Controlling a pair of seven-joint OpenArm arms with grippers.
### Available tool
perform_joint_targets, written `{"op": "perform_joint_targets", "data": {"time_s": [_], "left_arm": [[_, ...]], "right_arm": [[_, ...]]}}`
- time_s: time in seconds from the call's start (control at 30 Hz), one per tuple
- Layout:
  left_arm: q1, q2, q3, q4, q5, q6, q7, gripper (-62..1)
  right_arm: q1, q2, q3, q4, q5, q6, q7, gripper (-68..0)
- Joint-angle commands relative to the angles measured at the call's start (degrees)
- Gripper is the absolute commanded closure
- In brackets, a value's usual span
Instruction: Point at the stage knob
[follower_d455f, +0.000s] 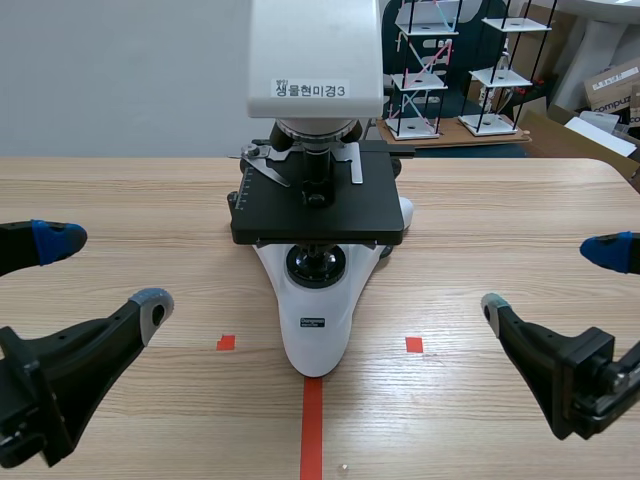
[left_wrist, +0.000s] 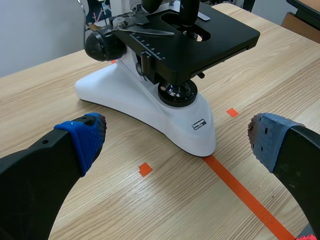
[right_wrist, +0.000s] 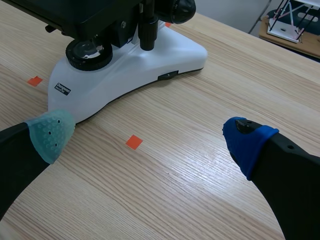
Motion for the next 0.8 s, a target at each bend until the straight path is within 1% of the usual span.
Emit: {"op": "perform_joint_targets", "data": {"time_s": [0.0,0.6,0.67,0.77], "left_arm": [[0.1,0.0,-0.2,0.7,-0.5,-0.1,-0.8,-60.2],[0.1,0.0,-0.2,0.7,-0.5,-0.1,-0.8,-60.2],[0.1,0.0,-0.2,0.7,-0.5,-0.1,-0.8,-60.2],[0.1,0.0,-0.2,0.7,-0.5,-0.1,-0.8,-60.2]], "right_arm": [[0.2,0.6,0.1,0.9,0.4,0.0,0.6,-66.7],[0.2,0.6,0.1,0.9,0.4,0.0,0.6,-66.3],[0.2,0.6,0.1,0.9,0.4,0.0,0.6,-63.3],[0.2,0.6,0.1,0.9,0.3,0.0,0.6,-53.5]]}}
